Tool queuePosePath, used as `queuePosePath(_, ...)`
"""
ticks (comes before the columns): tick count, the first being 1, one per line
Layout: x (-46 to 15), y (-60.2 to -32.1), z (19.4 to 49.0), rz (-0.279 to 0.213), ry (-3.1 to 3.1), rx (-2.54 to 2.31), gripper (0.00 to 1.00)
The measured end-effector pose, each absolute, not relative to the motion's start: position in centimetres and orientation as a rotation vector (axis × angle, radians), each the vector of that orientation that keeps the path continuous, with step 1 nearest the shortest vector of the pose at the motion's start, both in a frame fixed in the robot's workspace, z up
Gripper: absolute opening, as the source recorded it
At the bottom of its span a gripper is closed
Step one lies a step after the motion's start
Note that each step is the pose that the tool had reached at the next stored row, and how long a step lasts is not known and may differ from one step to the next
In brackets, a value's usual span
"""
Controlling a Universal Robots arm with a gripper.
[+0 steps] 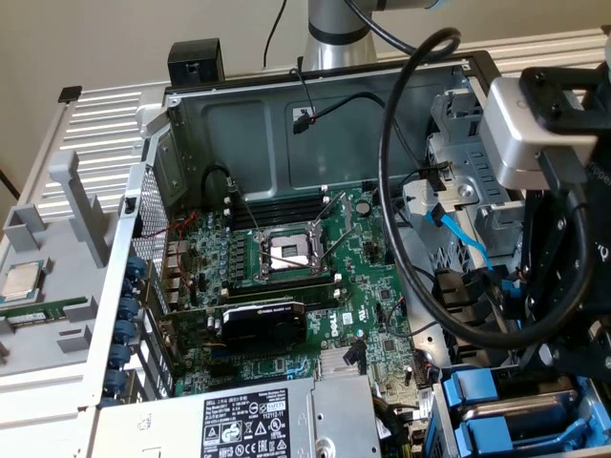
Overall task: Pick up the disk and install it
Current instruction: 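Insert the first disk wire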
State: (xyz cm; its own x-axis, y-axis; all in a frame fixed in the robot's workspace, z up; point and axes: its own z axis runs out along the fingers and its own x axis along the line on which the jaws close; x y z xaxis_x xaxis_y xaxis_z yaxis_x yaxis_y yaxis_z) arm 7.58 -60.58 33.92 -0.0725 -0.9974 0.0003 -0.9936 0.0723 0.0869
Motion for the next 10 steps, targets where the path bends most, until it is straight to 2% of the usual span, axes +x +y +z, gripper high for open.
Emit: queuePosePath(10, 7.26, -60.58, 33.93, -0.099, -2.262, 2.104, 0.17)
